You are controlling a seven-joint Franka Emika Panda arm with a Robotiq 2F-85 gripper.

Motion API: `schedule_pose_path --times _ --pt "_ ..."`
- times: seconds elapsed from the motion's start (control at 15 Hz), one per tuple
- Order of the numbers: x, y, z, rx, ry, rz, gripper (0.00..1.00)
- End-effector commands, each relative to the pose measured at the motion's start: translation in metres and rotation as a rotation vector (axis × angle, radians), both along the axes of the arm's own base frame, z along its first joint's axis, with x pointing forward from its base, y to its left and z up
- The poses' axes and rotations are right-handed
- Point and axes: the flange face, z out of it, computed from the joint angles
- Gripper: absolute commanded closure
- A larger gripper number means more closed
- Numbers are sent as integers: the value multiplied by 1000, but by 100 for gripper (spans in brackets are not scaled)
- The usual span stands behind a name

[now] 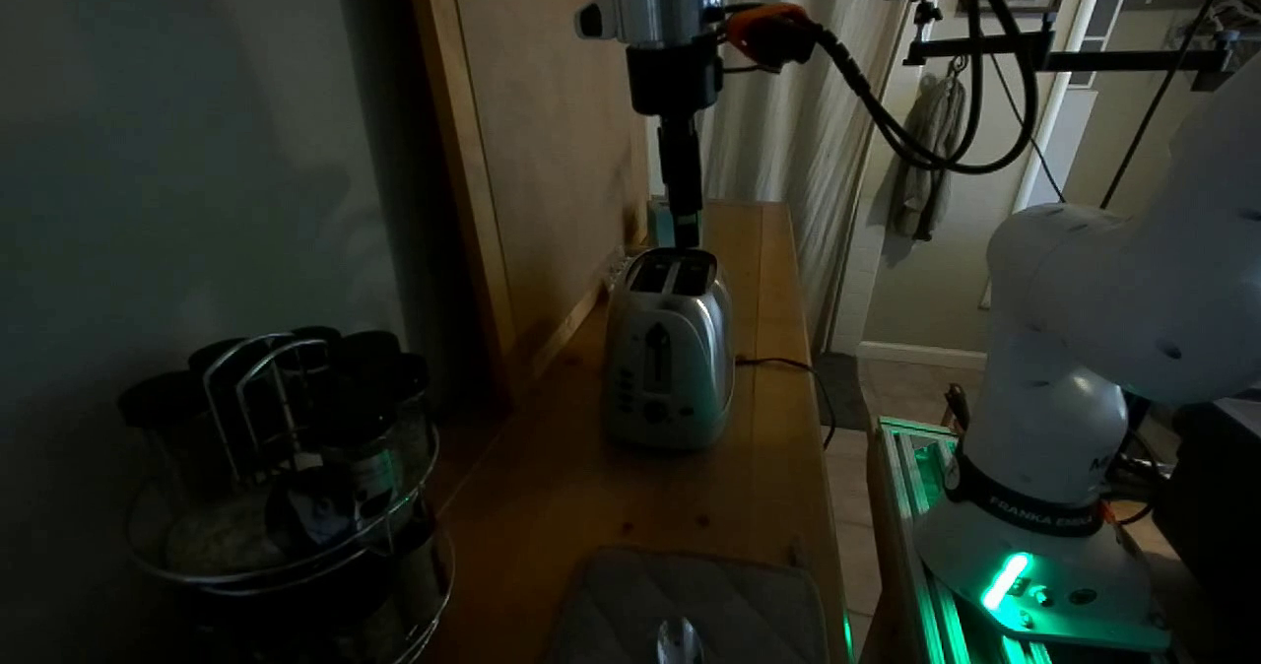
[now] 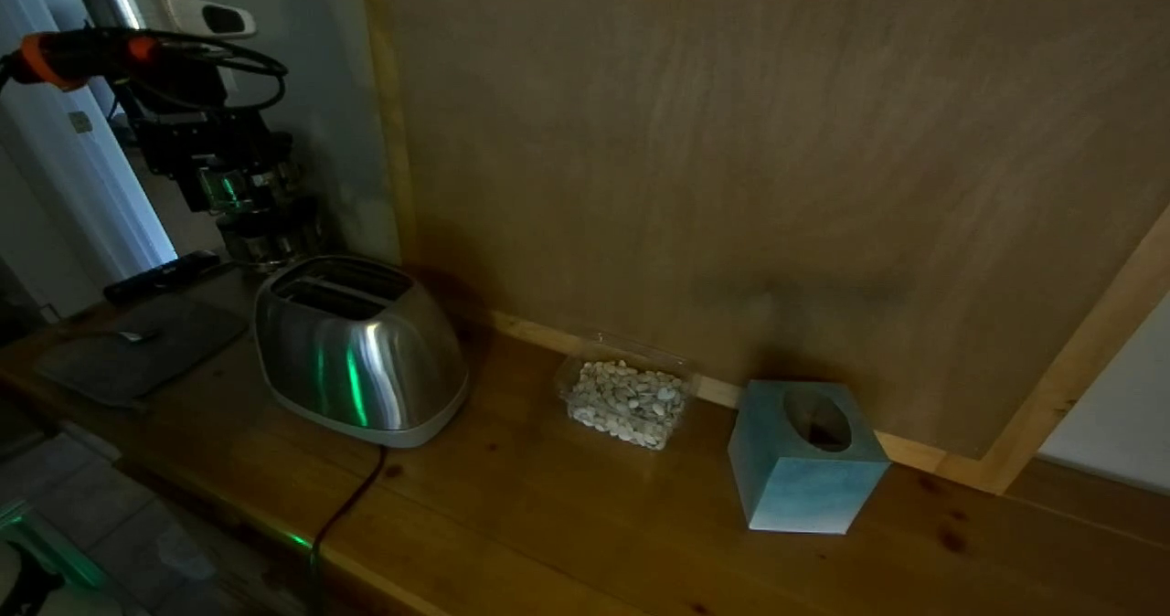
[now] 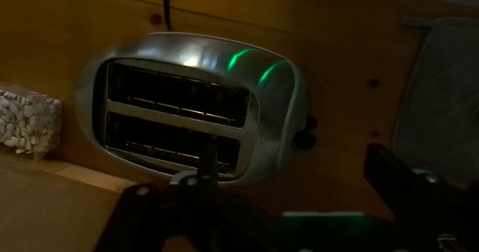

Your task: Push the lever of the toaster down

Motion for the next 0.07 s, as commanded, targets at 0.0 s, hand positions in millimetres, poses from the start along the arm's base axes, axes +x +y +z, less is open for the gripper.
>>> schedule_pose_path --times 0.0 --pt "0 0 1 0 1 -1 0"
